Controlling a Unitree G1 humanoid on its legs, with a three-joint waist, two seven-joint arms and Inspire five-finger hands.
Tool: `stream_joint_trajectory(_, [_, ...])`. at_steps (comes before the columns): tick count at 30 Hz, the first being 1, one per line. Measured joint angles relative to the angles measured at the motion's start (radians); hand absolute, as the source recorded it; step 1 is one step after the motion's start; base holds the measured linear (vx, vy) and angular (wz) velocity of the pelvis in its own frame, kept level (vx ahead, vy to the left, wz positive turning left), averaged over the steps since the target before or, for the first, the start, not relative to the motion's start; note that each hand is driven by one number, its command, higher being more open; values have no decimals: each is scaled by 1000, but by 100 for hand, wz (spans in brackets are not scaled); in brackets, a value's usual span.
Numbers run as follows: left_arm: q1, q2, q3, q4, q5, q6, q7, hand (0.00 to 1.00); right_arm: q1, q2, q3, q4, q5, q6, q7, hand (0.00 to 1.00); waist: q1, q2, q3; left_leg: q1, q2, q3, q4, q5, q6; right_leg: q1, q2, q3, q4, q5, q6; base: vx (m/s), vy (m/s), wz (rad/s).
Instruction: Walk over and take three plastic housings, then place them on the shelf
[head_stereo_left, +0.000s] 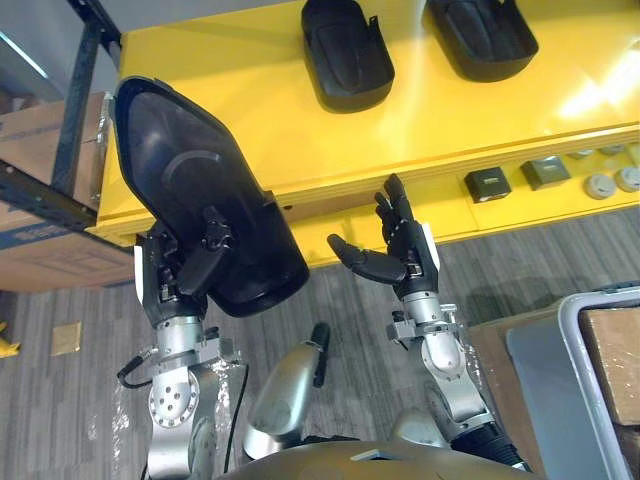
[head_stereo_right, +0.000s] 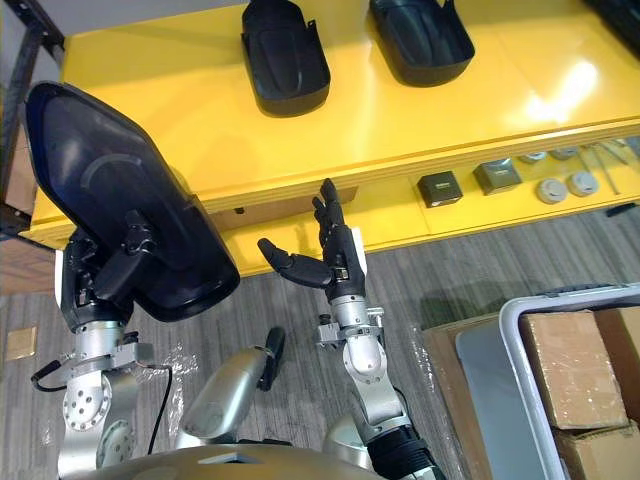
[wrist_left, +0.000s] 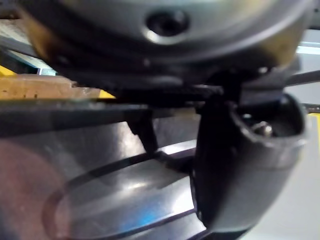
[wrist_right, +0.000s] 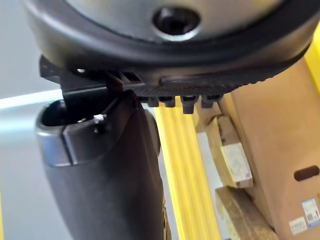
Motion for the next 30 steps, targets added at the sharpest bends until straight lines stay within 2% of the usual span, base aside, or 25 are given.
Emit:
stream_joint_trajectory(1, [-5, 4, 5, -2, 0, 0, 19, 0, 21, 4, -3, 0, -1, 1, 1, 100, -10, 2, -2, 41, 10, -7, -34, 5, 8, -45, 5, 6, 61, -88, 3, 200, 125, -25])
stream_joint_trajectory(2, [-8, 4, 14, -9, 0, 0, 39, 0, 38, 6, -3, 0, -1, 12, 3, 100, -21, 5, -4, 79, 24, -11, -65, 9, 13, -77, 35, 1, 46, -184, 14, 236, 141, -23])
stream_joint_trajectory(3, [-10, 5, 21, -14, 0, 0, 53, 0, 43, 4, -6, 0, 0, 21, 3, 100, -29, 7, -5, 103, 36, -11, -89, 13, 11, -96, 68, -7, -18, -221, 17, 172, 76, -15])
stream_joint_trajectory(5, [-27, 11, 21, -18, 0, 1, 75, 0, 46, -6, -36, -8, 1, 41, 4, 100, -44, 9, -6, 139, 48, -20, -122, 17, 5, -129, 139, -4, -192, -246, 10, 159, 7, 10])
stream_joint_trajectory(6, [-46, 15, 11, -18, 1, 7, 86, 0, 54, -20, -69, -40, 5, 58, 3, 100, -60, 11, -7, 153, 43, -46, -133, 15, 8, -166, 187, 47, -305, -238, 21, 160, -48, 35])
stream_joint_trajectory(7, [-50, 15, 9, -17, 2, 7, 88, 0, 63, -23, -74, -47, 6, 63, 3, 100, -66, 11, -7, 155, 42, -55, -136, 14, 10, -174, 196, 59, -321, -235, 22, 197, -95, 70])
stream_joint_trajectory(8, [-57, 15, 5, -15, 11, 7, 97, 0, 98, -35, -83, -80, 9, 67, 5, 100, -90, 11, -7, 167, 37, -93, -143, 14, 4, -198, 227, 121, -365, -220, 41, 180, -127, 87])
stream_joint_trajectory(9, [-59, 16, 3, -6, 36, 8, 101, 0, 142, -42, -92, -132, 10, 85, 1, 100, -107, 11, -7, 181, 30, -131, -141, 10, -15, -205, 242, 175, -395, -207, 62, 183, -146, 99])
stream_joint_trajectory(10, [-58, 17, 0, -1, 38, 8, 101, 0, 166, -46, -96, -147, 10, 88, -1, 100, -111, 11, -7, 192, 27, -151, -142, 6, -22, -202, 244, 189, -412, -200, 70, 203, -194, 100])
stream_joint_trajectory(11, [-47, 17, 0, 0, 38, 8, 105, 0, 199, -56, -101, -161, 9, 88, -3, 100, -122, 7, -10, 211, 23, -187, -142, -4, -37, -173, 241, 190, -470, -161, 60, 181, -255, 99])
stream_joint_trajectory(12, [-38, 20, 7, -1, 37, 8, 108, 0, 214, -64, -107, -166, 10, 89, -12, 100, -126, -13, -25, 218, 12, -213, -147, -19, -55, -124, 226, 171, -540, -108, 59, 174, -285, 94])
stream_joint_trajectory(13, [-33, 25, 16, -1, 36, 8, 110, 0, 229, -66, -109, -171, 17, 95, -17, 100, -123, -32, -41, 222, 8, -210, -154, -31, -53, -96, 211, 153, -567, -96, 57, 175, -367, 81])
stream_joint_trajectory(14, [-25, 13, 40, 5, 32, 12, 113, 0, 271, -79, -99, -182, 32, 95, -16, 100, -126, -29, -60, 221, 50, -163, -153, -43, -73, -49, 221, 88, -627, -44, 32, 168, -397, 58])
stream_joint_trajectory(15, [-15, 4, 54, 4, 30, 14, 113, 0, 278, -105, -104, -188, 41, 104, -15, 100, -127, -12, -70, 214, 120, -87, -140, -40, -99, -19, 249, 29, -670, -27, 4, 153, -400, 56])
stream_joint_trajectory(16, [-14, -1, 55, 4, 30, 16, 107, 0, 278, -118, -111, -188, 42, 116, -15, 100, -126, -3, -76, 207, 145, -63, -134, -36, -116, -6, 261, 7, -685, -23, -5, 98, -333, 65])
stream_joint_trajectory(17, [-15, -17, 50, 4, 30, 16, 88, 0, 278, -148, -134, -188, 50, 128, -11, 100, -125, 12, -86, 204, 191, -17, -127, -30, -139, 26, 283, -37, -715, -19, -15, 67, -233, 67])
stream_joint_trajectory(20, [-11, -36, 33, -4, 30, 14, 58, 0, 270, -173, -184, -286, 122, 125, 51, 100, -114, 50, -121, 185, 262, 98, -130, -11, -162, 63, 303, -116, -770, -8, -32, 40, -203, 81])
stream_joint_trajectory(21, [-13, -43, 29, -11, 31, 8, 51, 0, 225, -171, -204, -393, 138, 102, 91, 100, -108, 70, -151, 170, 278, 147, -139, 9, -159, 63, 302, -144, -784, 0, -34, -14, -56, 63])
stream_joint_trajectory(22, [-14, -45, 26, -16, 32, 6, 50, 0, 195, -171, -209, -428, 139, 78, 112, 100, -102, 68, -160, 170, 280, 156, -149, 24, -167, 65, 300, -152, -789, 3, -34, -14, -17, 55])
stream_joint_trajectory(23, [-15, -44, 25, -34, 35, 0, 50, 0, 142, -169, -217, -482, 143, 28, 153, 100, -88, 74, -180, 175, 277, 159, -169, 44, -164, 72, 294, -156, -794, 7, -30, -6, 23, 27])
stream_joint_trajectory(24, [-14, -42, 26, -47, 35, -4, 51, 0, 113, -168, -219, -505, 160, 4, 175, 100, -79, 68, -186, 178, 274, 158, -179, 48, -162, 76, 292, -161, -800, 8, -28, -19, 36, 27])
stream_joint_trajectory(25, [-14, -36, 32, -73, 34, -18, 57, 0, 64, -158, -224, -541, 165, -38, 207, 100, -68, 52, -193, 184, 266, 157, -199, 52, -163, 87, 288, -163, -810, 12, -22, -22, 40, 28])
stream_joint_trajectory(27, [-14, -10, 56, -116, 35, -19, 58, 0, 19, -130, -229, -582, 178, -86, 255, 100, -68, 13, -220, 196, 257, 170, -256, 84, -151, 92, 277, -179, -818, 10, -14, -12, 45, 36])
stream_joint_trajectory(30, [-12, 6, 73, -123, 35, -18, 53, 0, 21, -121, -232, -567, 203, -65, 270, 100, -67, -4, -231, 244, 238, 183, -338, 125, -144, 100, 264, -175, -821, 13, -8, 14, 47, 4])
